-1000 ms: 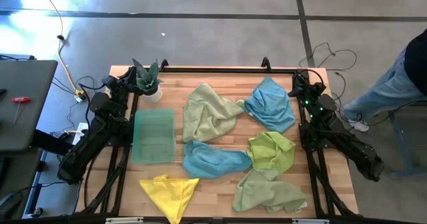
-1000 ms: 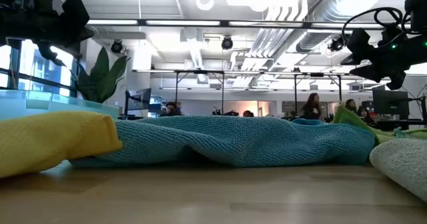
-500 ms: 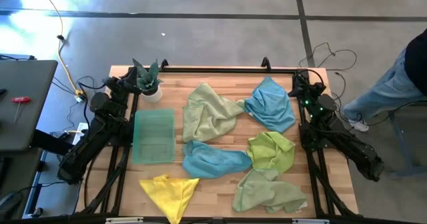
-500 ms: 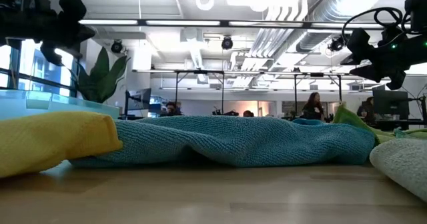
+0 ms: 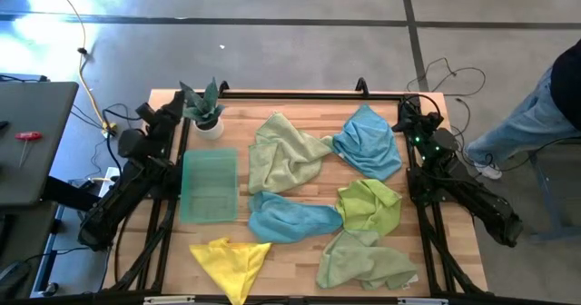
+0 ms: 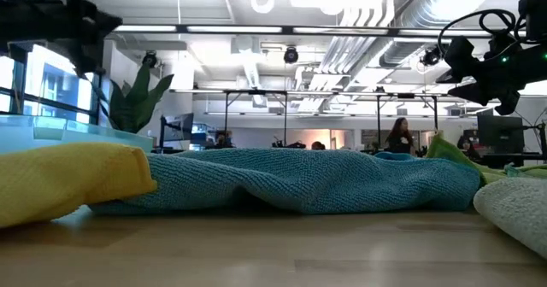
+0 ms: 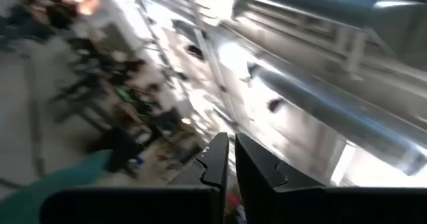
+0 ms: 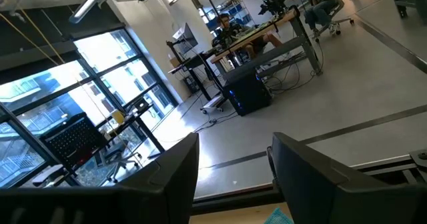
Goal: Fold microfiber towels
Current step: Adjust the top green microfiber towel
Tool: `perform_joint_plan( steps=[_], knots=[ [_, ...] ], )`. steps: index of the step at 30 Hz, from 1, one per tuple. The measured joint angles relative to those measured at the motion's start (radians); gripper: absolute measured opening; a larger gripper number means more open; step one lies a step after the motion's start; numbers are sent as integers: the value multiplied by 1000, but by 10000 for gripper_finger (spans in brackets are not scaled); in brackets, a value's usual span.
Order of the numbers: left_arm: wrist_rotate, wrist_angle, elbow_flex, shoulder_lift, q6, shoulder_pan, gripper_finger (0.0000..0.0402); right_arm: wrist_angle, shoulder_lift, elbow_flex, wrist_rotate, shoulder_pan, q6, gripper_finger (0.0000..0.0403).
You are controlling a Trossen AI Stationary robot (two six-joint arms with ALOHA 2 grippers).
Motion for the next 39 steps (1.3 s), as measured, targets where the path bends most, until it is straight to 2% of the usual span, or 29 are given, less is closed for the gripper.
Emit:
perform_joint_plan(
  steps=[4, 8, 21, 26, 32, 35, 37, 39],
  knots=[
    [87, 81, 1, 0, -10, 0, 19, 0, 0, 0, 0, 0, 0, 181],
    [94, 103, 35, 0, -37, 0, 19, 0, 0, 0, 0, 0, 0, 181],
    [121, 109, 209, 0, 152, 0, 19, 0, 0, 0, 0, 0, 0, 181],
    [140, 111, 223, 4, 101, 0, 19, 0, 0, 0, 0, 0, 0, 181],
    [201, 263, 224, 91, 20, 0, 19, 0, 0, 0, 0, 0, 0, 181],
    [197, 359, 225, 153, 75, 0, 19, 0, 0, 0, 0, 0, 0, 181],
    [186, 379, 225, 193, 145, 0, 19, 0, 0, 0, 0, 0, 0, 181],
    [153, 377, 225, 234, 146, 0, 19, 0, 0, 0, 0, 0, 0, 181]
  ],
)
